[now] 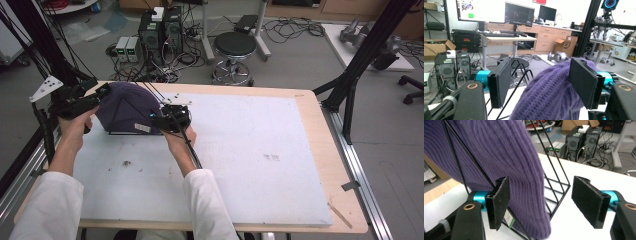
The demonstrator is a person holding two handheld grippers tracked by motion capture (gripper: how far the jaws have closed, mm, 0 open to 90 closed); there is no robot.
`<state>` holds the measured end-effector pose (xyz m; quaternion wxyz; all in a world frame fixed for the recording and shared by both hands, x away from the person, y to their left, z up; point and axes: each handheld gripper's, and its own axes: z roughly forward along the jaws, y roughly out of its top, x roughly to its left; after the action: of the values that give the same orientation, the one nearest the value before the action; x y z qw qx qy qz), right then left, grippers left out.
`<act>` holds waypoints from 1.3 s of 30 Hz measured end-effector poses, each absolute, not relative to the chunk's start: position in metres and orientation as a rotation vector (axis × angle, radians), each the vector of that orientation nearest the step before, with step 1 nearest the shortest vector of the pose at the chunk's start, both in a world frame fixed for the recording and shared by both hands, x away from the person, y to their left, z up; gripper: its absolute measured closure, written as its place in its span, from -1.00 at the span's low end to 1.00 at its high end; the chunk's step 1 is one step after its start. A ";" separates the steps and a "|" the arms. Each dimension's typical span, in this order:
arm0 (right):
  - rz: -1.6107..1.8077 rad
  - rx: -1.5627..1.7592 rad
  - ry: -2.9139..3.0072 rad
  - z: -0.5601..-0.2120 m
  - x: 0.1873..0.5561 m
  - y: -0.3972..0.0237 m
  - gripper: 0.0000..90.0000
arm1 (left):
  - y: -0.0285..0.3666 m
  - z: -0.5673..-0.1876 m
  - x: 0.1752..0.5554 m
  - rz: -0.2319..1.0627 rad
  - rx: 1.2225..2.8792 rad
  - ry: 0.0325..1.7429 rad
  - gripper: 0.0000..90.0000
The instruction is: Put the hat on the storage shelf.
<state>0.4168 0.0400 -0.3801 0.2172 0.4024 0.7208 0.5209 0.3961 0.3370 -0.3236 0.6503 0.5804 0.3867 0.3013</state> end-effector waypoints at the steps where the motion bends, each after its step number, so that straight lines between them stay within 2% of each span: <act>1: 1.450 1.111 1.987 -0.379 0.417 0.039 -0.34 | 0.338 -0.323 0.396 0.690 1.318 0.880 -0.25; 6: 1.503 1.087 1.947 -0.373 0.415 0.035 -0.56 | 0.338 -0.320 0.392 0.713 1.305 0.876 -0.37; 8: 1.499 1.061 1.904 -0.371 0.413 0.035 -0.75 | 0.337 -0.318 0.390 0.717 1.298 0.861 -0.37; 22: 1.595 0.990 1.754 -0.352 0.400 0.021 -0.76 | 0.333 -0.315 0.376 0.782 1.247 0.847 -0.49; 39: 1.633 0.937 1.604 -0.325 0.377 -0.036 -0.76 | 0.331 -0.321 0.348 0.835 1.213 0.845 -0.50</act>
<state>0.3768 -0.0356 -0.3248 0.3278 0.3579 0.6127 0.6238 0.3480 0.3313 -0.3209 0.6607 0.5364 0.3737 0.3689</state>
